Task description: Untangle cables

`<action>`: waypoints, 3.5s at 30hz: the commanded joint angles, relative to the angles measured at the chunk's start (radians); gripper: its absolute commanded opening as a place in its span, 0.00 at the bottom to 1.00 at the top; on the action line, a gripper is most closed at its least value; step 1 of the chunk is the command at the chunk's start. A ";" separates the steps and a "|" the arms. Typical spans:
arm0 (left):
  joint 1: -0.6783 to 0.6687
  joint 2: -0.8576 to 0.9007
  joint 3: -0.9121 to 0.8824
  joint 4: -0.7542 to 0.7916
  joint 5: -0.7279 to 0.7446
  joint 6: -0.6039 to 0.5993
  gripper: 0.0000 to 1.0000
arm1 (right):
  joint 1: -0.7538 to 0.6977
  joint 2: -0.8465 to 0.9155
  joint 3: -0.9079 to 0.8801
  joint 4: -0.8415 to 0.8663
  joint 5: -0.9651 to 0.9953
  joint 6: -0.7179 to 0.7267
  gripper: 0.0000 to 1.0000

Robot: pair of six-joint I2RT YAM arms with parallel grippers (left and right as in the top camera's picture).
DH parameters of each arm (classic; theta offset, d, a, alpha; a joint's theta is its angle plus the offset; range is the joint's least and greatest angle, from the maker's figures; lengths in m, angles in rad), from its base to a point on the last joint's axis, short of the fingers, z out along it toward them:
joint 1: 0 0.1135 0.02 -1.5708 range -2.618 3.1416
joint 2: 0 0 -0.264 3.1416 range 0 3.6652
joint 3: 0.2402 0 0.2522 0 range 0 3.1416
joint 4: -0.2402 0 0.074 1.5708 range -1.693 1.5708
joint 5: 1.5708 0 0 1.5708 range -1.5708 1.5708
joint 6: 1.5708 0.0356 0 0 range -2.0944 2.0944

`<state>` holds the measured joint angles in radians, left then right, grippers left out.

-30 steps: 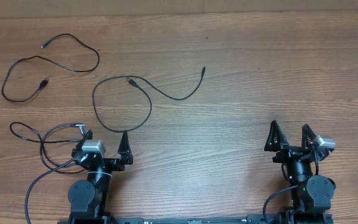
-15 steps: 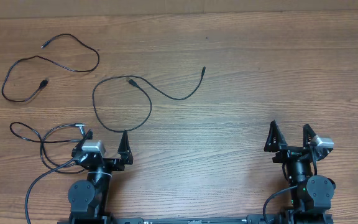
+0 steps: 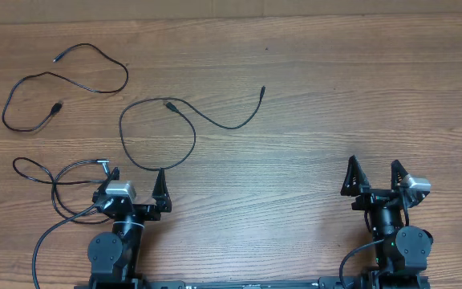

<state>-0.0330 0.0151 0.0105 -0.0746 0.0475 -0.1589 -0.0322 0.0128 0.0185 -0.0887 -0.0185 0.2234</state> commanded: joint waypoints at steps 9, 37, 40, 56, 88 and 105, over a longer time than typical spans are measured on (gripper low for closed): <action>-0.002 -0.010 -0.006 0.000 -0.006 -0.013 0.99 | -0.015 -0.010 -0.011 0.024 0.178 -0.022 1.00; -0.002 -0.010 -0.006 0.000 -0.006 -0.013 0.99 | -0.006 -0.010 -0.012 0.008 0.001 -0.195 1.00; -0.002 -0.010 -0.006 0.000 -0.006 -0.013 0.99 | -0.006 -0.010 -0.012 0.008 0.001 -0.195 1.00; -0.002 -0.010 -0.006 0.000 -0.006 -0.013 1.00 | 0.037 -0.011 -0.012 0.010 0.001 -0.195 1.00; -0.002 -0.010 -0.006 0.000 -0.006 -0.013 0.99 | 0.216 -0.011 -0.013 0.012 0.001 -0.195 1.00; -0.002 -0.010 -0.006 0.000 -0.006 -0.013 0.99 | 0.216 -0.011 -0.012 0.011 0.001 -0.195 1.00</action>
<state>-0.0330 0.0151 0.0105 -0.0746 0.0475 -0.1589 0.1783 0.0128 0.0185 -0.0822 -0.0109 0.0479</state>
